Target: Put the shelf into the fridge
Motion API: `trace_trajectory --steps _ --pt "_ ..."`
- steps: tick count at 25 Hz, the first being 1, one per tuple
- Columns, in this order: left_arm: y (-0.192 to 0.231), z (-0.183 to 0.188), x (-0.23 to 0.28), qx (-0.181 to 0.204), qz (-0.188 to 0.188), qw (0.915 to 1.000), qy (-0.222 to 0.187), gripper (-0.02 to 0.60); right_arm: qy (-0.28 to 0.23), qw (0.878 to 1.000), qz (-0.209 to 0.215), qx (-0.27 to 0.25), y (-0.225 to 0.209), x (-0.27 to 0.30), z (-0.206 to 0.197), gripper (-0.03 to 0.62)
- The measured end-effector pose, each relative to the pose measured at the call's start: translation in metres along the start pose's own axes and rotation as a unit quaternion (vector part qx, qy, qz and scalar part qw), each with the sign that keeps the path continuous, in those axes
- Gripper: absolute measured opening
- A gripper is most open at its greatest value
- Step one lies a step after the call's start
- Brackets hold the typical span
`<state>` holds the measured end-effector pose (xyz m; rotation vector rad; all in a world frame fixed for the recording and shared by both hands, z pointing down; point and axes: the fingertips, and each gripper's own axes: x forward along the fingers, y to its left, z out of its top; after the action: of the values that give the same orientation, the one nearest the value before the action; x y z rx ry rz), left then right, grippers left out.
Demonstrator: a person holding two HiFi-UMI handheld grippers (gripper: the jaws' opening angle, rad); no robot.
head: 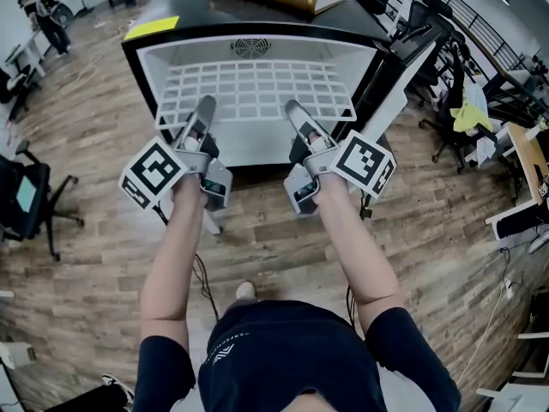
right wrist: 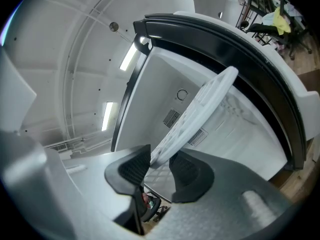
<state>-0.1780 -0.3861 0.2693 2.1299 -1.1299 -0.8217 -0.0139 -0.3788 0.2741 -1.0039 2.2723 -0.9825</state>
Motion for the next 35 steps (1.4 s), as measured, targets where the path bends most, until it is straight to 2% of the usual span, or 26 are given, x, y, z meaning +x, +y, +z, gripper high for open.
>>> trace_trajectory --steps 4,8,11,16,18,20,22,24,27,30,35 --pt "0.001 -0.001 -0.007 0.029 0.017 0.9994 0.004 0.147 -0.001 1.0 -0.005 -0.019 0.001 -0.007 -0.002 0.118" --pt "-0.003 -0.006 -0.017 0.016 0.021 0.9996 -0.007 0.15 -0.006 1.0 -0.011 -0.025 0.0 -0.016 0.001 0.117" --pt "-0.005 -0.008 -0.029 0.056 0.041 0.9976 -0.004 0.141 -0.011 0.999 -0.021 -0.038 -0.005 -0.028 0.0 0.117" --pt "-0.007 -0.012 -0.045 0.074 0.054 0.9958 -0.001 0.129 -0.014 0.999 -0.034 -0.035 -0.013 -0.042 -0.006 0.116" --pt "-0.01 -0.017 -0.048 0.07 0.046 0.9965 -0.004 0.124 -0.014 0.998 -0.043 -0.05 -0.014 -0.047 -0.008 0.114" --pt "-0.014 -0.022 -0.051 0.088 0.044 0.9951 -0.005 0.109 -0.015 0.995 -0.054 -0.086 -0.012 -0.053 -0.008 0.11" --pt "-0.02 -0.021 -0.055 0.139 0.051 0.9889 -0.007 0.09 -0.02 0.987 -0.069 -0.144 -0.009 -0.057 -0.005 0.103" --pt "-0.027 -0.018 -0.057 0.195 0.058 0.979 -0.01 0.086 -0.024 0.975 -0.083 -0.206 -0.005 -0.059 -0.002 0.095" --pt "-0.029 -0.018 -0.059 0.259 0.075 0.9631 -0.004 0.083 -0.023 0.956 -0.098 -0.274 0.001 -0.059 -0.002 0.095" --pt "-0.03 -0.019 -0.06 0.311 0.088 0.9463 0.006 0.083 -0.022 0.942 -0.108 -0.317 0.003 -0.059 -0.003 0.095" --pt "-0.032 -0.02 -0.06 0.376 0.101 0.9209 0.017 0.083 -0.021 0.923 -0.127 -0.364 0.003 -0.056 -0.005 0.095"
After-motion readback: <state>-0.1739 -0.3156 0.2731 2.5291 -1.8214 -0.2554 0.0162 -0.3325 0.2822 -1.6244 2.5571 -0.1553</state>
